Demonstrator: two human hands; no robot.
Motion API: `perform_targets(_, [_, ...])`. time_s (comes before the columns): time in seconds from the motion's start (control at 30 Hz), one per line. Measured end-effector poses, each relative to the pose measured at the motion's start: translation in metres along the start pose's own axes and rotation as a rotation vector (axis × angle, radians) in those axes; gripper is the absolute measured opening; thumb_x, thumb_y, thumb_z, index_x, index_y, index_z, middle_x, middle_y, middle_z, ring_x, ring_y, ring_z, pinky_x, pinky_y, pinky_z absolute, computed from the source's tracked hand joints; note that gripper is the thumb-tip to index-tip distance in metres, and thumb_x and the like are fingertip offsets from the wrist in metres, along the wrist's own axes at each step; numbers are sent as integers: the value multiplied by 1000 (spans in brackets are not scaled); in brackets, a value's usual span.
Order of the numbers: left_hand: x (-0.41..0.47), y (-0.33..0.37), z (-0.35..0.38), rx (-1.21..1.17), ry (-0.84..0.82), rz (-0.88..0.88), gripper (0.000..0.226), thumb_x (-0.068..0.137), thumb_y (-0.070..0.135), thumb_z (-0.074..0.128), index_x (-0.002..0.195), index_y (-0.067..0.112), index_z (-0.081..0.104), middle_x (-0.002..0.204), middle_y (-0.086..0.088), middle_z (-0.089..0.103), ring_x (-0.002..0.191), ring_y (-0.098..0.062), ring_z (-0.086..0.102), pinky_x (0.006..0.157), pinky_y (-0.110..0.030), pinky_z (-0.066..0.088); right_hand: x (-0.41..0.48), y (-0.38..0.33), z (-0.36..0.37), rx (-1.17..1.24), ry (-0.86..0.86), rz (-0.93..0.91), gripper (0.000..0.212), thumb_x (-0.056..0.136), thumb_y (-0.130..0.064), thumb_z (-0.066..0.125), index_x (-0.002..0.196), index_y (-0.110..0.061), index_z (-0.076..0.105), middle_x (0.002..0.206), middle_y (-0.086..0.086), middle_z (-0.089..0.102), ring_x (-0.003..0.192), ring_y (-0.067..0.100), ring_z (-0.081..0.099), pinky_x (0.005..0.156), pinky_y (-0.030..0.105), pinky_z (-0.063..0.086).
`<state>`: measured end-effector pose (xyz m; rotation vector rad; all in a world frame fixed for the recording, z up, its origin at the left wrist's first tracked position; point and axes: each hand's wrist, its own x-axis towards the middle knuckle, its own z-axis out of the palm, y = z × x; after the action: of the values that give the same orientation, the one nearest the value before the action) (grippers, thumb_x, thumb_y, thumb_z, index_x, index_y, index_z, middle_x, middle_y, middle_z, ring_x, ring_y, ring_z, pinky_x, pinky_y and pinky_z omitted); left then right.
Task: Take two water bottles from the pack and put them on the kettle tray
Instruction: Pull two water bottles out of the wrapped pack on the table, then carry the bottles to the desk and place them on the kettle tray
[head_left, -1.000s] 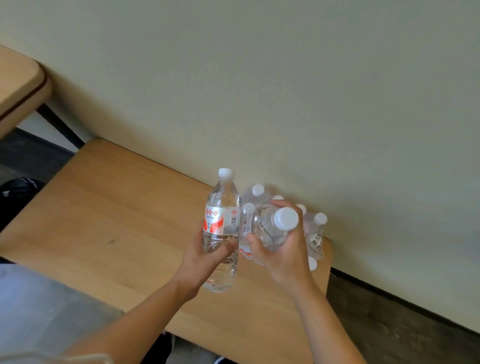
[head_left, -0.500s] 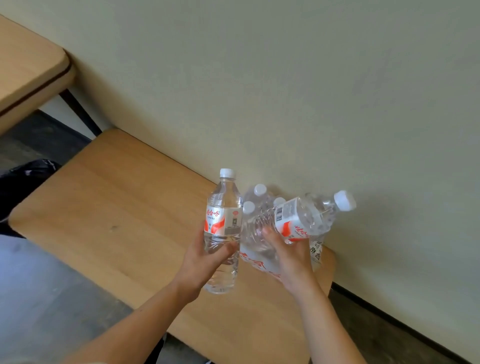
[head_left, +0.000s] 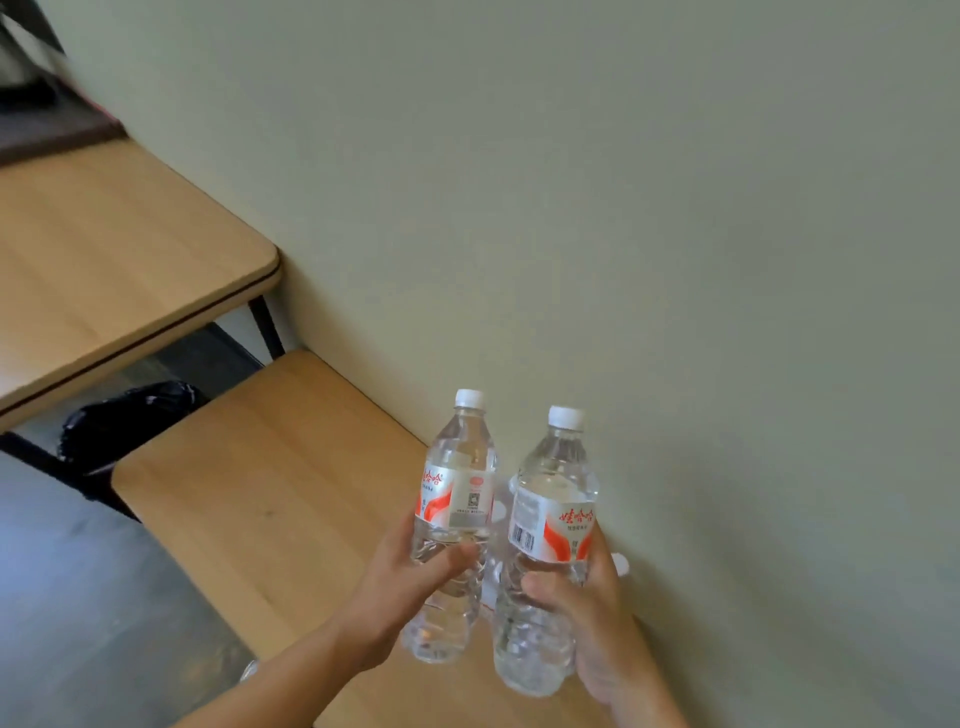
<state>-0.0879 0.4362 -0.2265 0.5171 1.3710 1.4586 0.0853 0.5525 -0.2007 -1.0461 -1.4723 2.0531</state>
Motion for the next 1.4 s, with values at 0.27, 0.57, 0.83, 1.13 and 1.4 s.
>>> perform_targets(0.27, [-60,83,-79,-87,58,31,47,61,39,90,106,36,73,103,-14,79,93,-31,76,79,-40,64,-28,-61,114,13,13,55,86,51,-44,97,121,-5,66,108,38,70,102,58,67,95,74,49])
perform_targets(0.57, [-115,151,-235,-241,176,68,57,55,41,86,110,34,73,108,-10,79,108,-38,71,98,-58,54,-7,-76,316,129,-41,66,79,64,-21,87,134,-3,56,119,44,62,104,59,64,97,73,46])
perform_targets(0.83, [-148,211,-393,-182,275,155,63,59,45,82,118,32,64,107,3,80,100,-21,77,88,-42,59,40,-88,490,61,-299,70,101,52,-33,99,136,0,53,97,27,74,79,40,75,68,49,61])
perform_targets(1.13, [-134,269,-555,-117,375,221,61,62,46,79,120,38,62,105,13,80,92,-7,77,61,-14,59,131,-81,654,116,-524,51,61,82,-23,77,138,-8,59,129,36,64,112,57,65,91,69,53])
perform_targets(1.4, [-78,331,-730,12,445,151,62,61,48,78,119,29,65,107,3,80,95,-18,77,87,-46,61,244,-65,811,161,-451,77,66,73,-32,84,131,-7,65,128,44,59,112,71,54,93,83,40])
